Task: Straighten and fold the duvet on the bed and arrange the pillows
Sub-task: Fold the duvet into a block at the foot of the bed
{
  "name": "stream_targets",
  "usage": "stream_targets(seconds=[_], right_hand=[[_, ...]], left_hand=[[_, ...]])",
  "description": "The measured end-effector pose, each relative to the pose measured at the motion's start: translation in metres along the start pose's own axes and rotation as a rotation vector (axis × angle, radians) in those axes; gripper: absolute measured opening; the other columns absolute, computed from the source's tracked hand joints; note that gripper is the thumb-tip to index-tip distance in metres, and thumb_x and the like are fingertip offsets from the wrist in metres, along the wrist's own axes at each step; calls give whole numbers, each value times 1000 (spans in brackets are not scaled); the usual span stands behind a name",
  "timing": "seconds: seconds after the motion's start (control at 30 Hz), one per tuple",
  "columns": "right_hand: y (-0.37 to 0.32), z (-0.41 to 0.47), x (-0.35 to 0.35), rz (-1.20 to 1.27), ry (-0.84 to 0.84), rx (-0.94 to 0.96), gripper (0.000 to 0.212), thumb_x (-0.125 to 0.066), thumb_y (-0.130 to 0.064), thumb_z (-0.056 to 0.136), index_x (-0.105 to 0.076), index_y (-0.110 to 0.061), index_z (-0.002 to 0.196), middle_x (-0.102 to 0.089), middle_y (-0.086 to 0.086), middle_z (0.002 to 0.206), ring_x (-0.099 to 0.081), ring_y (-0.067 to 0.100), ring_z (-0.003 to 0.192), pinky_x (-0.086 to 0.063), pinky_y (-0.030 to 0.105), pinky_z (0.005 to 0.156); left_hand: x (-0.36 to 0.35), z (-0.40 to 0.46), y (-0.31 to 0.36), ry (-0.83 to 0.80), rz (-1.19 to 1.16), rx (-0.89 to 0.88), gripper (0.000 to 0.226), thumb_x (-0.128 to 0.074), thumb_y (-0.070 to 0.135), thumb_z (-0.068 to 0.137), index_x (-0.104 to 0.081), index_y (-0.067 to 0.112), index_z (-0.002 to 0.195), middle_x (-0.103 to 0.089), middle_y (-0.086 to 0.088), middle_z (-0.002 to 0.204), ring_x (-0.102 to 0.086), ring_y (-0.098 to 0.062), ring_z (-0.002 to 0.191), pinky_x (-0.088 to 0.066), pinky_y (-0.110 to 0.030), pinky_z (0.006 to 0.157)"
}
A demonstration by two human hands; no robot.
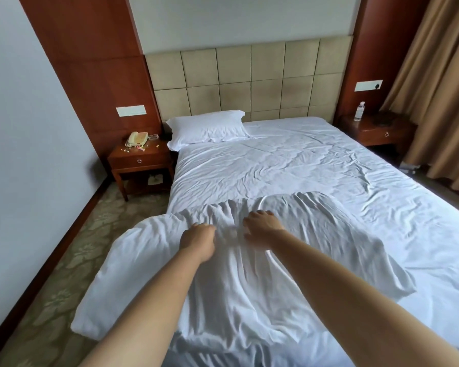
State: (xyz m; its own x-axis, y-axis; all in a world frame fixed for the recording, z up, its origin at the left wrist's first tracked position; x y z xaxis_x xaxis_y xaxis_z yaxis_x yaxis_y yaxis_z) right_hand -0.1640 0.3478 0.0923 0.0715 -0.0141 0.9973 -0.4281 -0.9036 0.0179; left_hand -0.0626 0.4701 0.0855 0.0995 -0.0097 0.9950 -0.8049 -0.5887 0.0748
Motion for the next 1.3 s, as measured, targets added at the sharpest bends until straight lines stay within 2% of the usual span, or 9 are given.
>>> stream_targets(seconds=[0.1,0.2,0.3,0.47,0.63,0.8,1.1,1.2,1.3], right_hand=[[37,3,-17,-24,-26,-85,60,-45,-58,87,-39,-30,140,-36,-1,149,-22,23,142,4,54,114],[67,-5,-38,45,-10,-132,67,-33,-70,86,-25,-39,145,-20,-5,156,-7,19,146,11,60,110],[89,-28,-67,139,-26,-188,70,-21,-74,87,-9,-43,149,-1,-7,160,5,14,147,13,53,112],[105,-60,-122,206,27,-209,92,11,-83,70,8,-38,150,20,-8,157,20,7,143,23,40,111],[100,-65,-166,244,156,-181,78,-15,-70,89,-12,-25,152,-6,5,160,-1,18,146,14,41,114],[103,-57,-205,220,284,-163,71,-16,-65,93,-8,-27,152,-9,9,158,-1,23,147,4,47,115],[96,-56,-274,173,509,-91,64,-25,-60,94,-14,-25,148,3,6,161,0,24,148,4,48,117],[94,-56,-272,174,492,-104,63,-27,-59,94,-19,-23,146,-18,15,153,-12,30,143,0,49,116],[94,-59,-255,216,363,-117,64,-23,-60,95,-24,-21,146,-20,14,152,-5,26,146,5,47,117]], left_hand=[[-5,19,24,29,-5,-58,29,-39,8,91,-57,9,113,-47,-5,131,-43,-27,125,-42,-40,97],[-20,32,41,-14,-63,-31,37,-36,30,99,-47,18,132,-25,-1,152,-23,-26,140,-26,-49,110],[-50,31,39,-137,-167,73,57,-29,57,95,-19,39,148,4,7,160,5,-24,147,-8,-63,111],[-99,10,36,-26,-106,67,87,-4,82,72,9,43,148,14,2,160,11,-27,147,-7,-69,108],[-141,5,39,100,-43,33,80,-20,76,83,-19,30,149,-23,-12,156,-20,-40,143,-17,-76,99],[-182,14,39,234,23,13,79,-36,69,81,-22,29,148,-20,-13,155,-19,-43,142,-12,-76,102],[-249,11,41,338,117,-13,70,-32,67,88,-28,27,145,-22,-19,151,-20,-48,138,-7,-77,103],[-251,11,42,288,160,11,68,-27,67,90,-33,24,143,-22,-19,151,-19,-48,138,-7,-76,103],[-232,7,44,194,166,47,69,-27,68,90,-32,26,145,-25,-18,154,-20,-45,140,-9,-74,104]])
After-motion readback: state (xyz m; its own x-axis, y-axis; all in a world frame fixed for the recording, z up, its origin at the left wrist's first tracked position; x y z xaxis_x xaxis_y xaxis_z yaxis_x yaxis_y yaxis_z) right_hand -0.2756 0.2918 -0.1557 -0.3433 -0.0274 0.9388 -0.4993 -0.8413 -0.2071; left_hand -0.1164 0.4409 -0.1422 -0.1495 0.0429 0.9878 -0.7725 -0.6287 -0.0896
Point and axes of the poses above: each hand's wrist, its own z-axis towards the middle knuckle, its own x-axis out of the back of the hand, y = z × x, the point moved 5 cm from there along z, towards the middle knuckle
